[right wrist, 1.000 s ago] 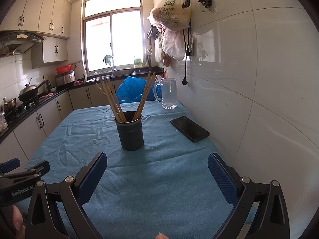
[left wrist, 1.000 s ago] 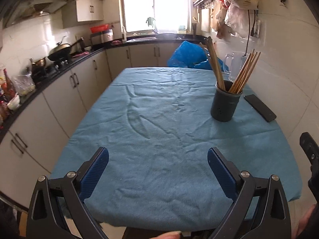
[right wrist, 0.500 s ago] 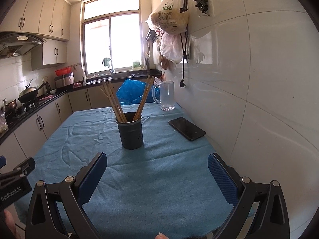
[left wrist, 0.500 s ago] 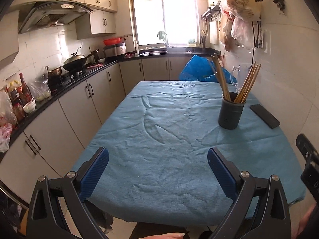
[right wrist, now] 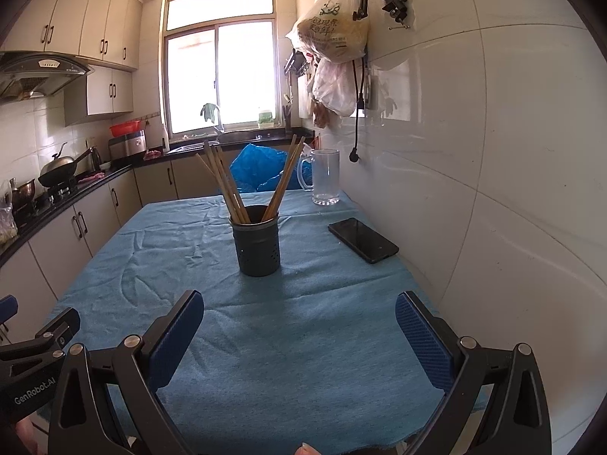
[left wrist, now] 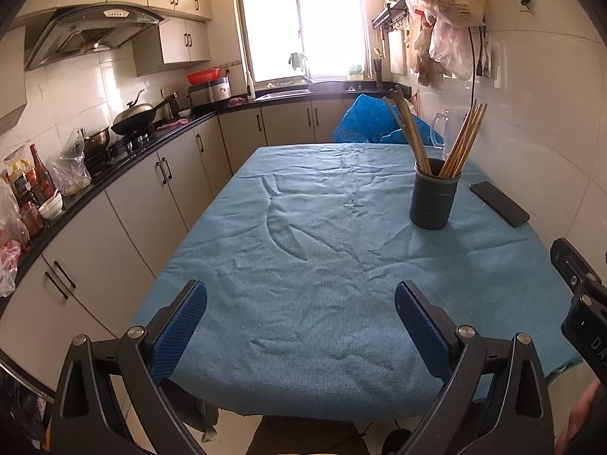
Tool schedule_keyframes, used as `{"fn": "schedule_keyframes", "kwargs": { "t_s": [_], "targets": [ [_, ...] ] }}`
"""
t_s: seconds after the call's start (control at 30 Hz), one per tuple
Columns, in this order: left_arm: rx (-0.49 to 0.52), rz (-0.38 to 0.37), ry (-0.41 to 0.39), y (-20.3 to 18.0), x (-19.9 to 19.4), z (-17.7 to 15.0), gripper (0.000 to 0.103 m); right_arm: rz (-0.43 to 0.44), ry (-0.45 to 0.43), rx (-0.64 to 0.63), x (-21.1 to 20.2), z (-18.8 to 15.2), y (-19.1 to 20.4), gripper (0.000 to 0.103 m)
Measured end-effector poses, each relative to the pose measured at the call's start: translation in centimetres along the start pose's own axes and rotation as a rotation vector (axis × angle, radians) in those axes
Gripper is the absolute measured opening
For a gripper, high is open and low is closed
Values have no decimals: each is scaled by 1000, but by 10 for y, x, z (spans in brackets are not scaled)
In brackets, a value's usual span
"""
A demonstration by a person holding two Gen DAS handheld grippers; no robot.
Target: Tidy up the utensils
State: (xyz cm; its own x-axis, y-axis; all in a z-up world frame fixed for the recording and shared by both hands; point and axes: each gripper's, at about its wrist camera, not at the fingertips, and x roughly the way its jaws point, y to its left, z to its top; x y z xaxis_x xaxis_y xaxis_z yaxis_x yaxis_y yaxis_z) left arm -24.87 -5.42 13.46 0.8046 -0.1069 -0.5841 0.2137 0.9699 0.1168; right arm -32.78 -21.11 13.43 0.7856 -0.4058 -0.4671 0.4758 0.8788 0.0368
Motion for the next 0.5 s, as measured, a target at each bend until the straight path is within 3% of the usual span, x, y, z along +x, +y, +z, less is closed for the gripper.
{"fn": "schedule_keyframes", "kwargs": {
  "t_s": [0.5],
  "targets": [
    [9,-8,5,-2,4,-3,99,3,9,-15,3,-2,4,103]
  ]
}}
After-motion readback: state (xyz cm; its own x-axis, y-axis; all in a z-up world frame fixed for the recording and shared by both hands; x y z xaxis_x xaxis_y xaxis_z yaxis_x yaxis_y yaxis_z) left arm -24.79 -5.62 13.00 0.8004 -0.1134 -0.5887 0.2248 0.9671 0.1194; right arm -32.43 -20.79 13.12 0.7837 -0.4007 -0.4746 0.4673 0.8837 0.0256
